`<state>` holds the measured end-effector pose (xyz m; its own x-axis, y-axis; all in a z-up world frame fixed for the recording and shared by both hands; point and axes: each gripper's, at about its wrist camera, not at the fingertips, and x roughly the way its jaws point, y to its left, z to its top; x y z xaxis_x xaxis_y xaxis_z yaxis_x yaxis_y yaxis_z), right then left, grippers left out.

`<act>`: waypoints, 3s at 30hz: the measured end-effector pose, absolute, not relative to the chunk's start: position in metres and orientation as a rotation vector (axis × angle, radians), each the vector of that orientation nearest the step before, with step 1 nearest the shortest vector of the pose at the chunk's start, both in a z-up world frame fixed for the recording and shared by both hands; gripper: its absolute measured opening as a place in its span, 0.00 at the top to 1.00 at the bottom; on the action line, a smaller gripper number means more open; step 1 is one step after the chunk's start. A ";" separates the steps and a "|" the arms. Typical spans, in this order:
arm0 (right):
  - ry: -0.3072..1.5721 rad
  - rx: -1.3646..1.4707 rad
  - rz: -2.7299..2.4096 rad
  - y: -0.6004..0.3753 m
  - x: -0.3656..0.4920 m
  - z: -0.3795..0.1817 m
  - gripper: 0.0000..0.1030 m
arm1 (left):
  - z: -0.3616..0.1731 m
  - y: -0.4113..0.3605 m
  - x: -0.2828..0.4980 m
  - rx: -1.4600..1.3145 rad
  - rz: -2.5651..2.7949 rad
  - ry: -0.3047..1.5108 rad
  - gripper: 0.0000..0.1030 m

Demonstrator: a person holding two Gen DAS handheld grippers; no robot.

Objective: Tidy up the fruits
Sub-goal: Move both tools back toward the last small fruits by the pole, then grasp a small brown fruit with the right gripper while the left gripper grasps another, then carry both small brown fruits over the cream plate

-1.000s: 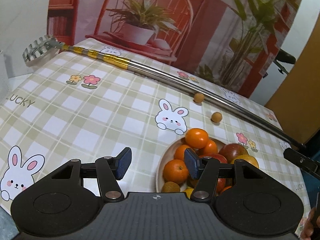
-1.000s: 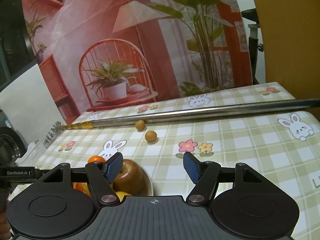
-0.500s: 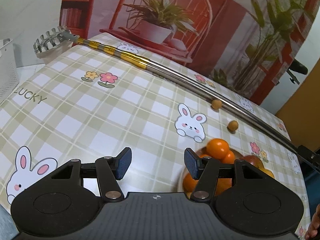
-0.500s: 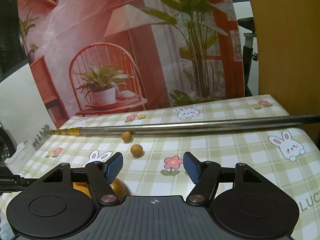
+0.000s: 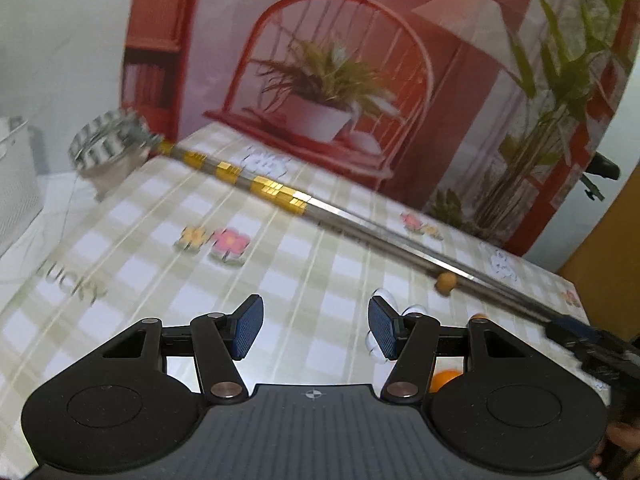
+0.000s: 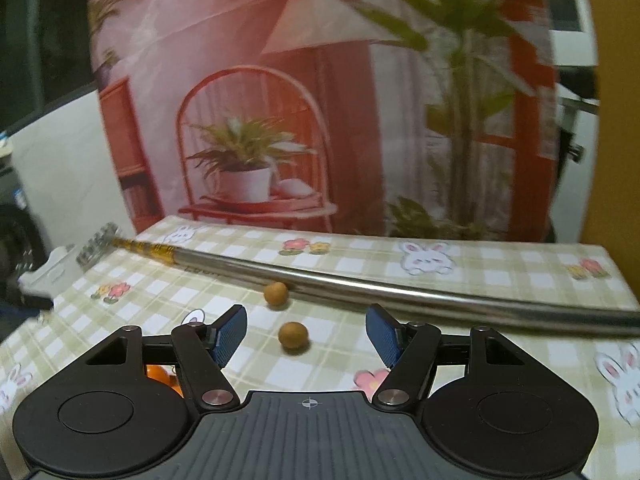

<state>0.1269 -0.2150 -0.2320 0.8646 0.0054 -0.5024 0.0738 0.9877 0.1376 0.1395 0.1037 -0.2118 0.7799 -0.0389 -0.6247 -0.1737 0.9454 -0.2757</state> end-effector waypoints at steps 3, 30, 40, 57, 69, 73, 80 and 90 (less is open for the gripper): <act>0.532 0.114 0.008 -0.212 0.148 -0.243 0.42 | -0.204 0.097 0.154 -0.310 0.027 0.664 0.41; 0.670 0.159 0.088 -0.214 0.227 -0.313 0.66 | -0.253 0.010 0.295 -0.257 -0.256 0.804 0.41; 0.612 0.165 0.082 -0.215 0.215 -0.312 0.74 | -0.276 -0.008 0.317 -0.167 -0.339 0.833 0.41; 0.474 0.312 -0.033 -0.248 0.184 -0.309 0.74 | -0.294 -0.030 0.340 -0.120 -0.351 0.874 0.55; 0.474 0.326 -0.034 -0.248 0.185 -0.311 0.74 | -0.300 -0.027 0.346 -0.127 -0.350 0.897 0.68; 0.471 0.337 -0.039 -0.250 0.184 -0.311 0.74 | -0.301 -0.030 0.348 -0.116 -0.356 0.907 0.68; 0.476 0.335 -0.038 -0.249 0.184 -0.311 0.74 | -0.300 -0.034 0.344 -0.074 -0.379 0.904 0.73; 0.472 0.346 -0.039 -0.251 0.183 -0.311 0.74 | -0.276 -0.017 0.308 -0.065 -0.370 0.838 0.73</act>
